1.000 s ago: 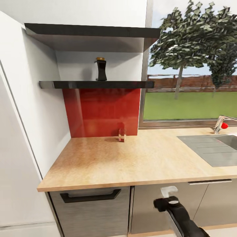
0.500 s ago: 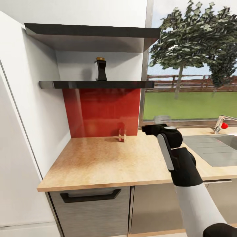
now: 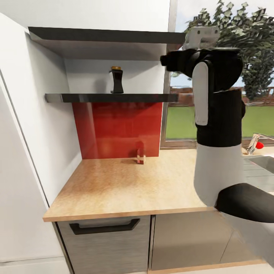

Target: Set up a coffee station on the kitchen countertop: keep the coffee maker on the countertop, move the bottle of coffee from the kitchen shelf to the counter next to the coffee maker, place a paper coffee filter on top of the coffee maker, put the saucer next to the coffee maker with the coffee cup on the saucer, and place the electric kettle next to the coffee maker.

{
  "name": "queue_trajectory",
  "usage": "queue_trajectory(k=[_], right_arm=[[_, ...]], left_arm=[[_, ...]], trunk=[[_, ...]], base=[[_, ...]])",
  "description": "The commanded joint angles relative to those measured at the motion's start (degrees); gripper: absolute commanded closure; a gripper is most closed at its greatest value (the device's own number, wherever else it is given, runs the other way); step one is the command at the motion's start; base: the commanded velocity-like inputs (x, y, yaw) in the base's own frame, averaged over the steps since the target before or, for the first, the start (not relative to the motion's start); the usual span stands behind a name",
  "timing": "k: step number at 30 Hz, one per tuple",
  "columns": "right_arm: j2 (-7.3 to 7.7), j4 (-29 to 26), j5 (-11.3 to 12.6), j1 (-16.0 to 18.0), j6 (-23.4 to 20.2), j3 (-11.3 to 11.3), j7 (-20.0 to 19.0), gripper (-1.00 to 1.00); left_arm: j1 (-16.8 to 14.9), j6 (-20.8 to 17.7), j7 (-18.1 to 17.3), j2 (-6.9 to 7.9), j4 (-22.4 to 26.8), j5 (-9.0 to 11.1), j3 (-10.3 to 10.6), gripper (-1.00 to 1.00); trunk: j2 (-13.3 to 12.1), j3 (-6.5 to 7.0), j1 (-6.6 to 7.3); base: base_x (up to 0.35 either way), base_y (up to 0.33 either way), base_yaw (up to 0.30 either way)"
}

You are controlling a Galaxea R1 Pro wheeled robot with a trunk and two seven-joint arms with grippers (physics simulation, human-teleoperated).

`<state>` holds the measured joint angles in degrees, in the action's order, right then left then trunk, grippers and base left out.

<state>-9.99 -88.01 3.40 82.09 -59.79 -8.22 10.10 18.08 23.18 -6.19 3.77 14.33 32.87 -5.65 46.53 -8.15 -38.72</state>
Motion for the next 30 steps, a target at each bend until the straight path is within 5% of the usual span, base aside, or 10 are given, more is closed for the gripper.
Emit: queue_trajectory(k=[1,10,15,18,21,26,30], right_arm=[[-0.01,0.47,0.07,1.14,-0.21,0.44,-0.17,-1.00],[-0.01,20.78,-1.49,18.43,-0.21,5.14,-2.37,-1.00],[-0.01,40.11,-1.22,27.86,-0.21,13.02,-2.32,-1.00],[-0.01,57.78,0.47,35.23,-0.21,14.78,-2.54,-1.00],[-0.01,67.71,2.30,40.76,0.86,15.20,-2.29,-1.00],[-0.01,72.49,3.00,46.51,2.20,15.35,-1.93,-1.00],[-0.01,72.66,3.19,47.60,2.46,15.37,-2.13,-1.00]], left_arm=[[0.01,-0.07,-0.56,0.09,-0.13,0.49,-0.30,-1.00],[0.02,-0.05,-0.41,0.28,-1.34,0.53,-0.32,-1.00],[0.02,0.01,-0.40,0.12,-3.29,0.54,-0.33,-1.00],[0.00,0.02,-0.40,-0.16,-3.43,0.47,-0.33,-1.00],[0.01,0.03,-0.40,-0.61,-3.37,0.43,-0.34,-1.00],[-0.02,0.03,-0.40,-0.97,-3.35,0.40,-0.32,-1.00],[-0.01,0.03,-0.40,-1.08,-3.08,0.33,-0.33,-1.00]], trunk=[[0.05,-0.09,-0.02],[0.05,-0.09,-0.02],[0.05,-0.09,-0.02],[0.05,-0.09,-0.02],[0.05,-0.09,-0.02],[0.05,-0.09,-0.02],[0.05,-0.09,-0.02]], base=[[0.000,0.000,0.000],[0.000,0.000,0.000],[0.000,0.000,0.000],[0.000,0.000,0.000],[0.000,0.000,0.000],[0.000,0.000,0.000],[0.000,0.000,0.000]])
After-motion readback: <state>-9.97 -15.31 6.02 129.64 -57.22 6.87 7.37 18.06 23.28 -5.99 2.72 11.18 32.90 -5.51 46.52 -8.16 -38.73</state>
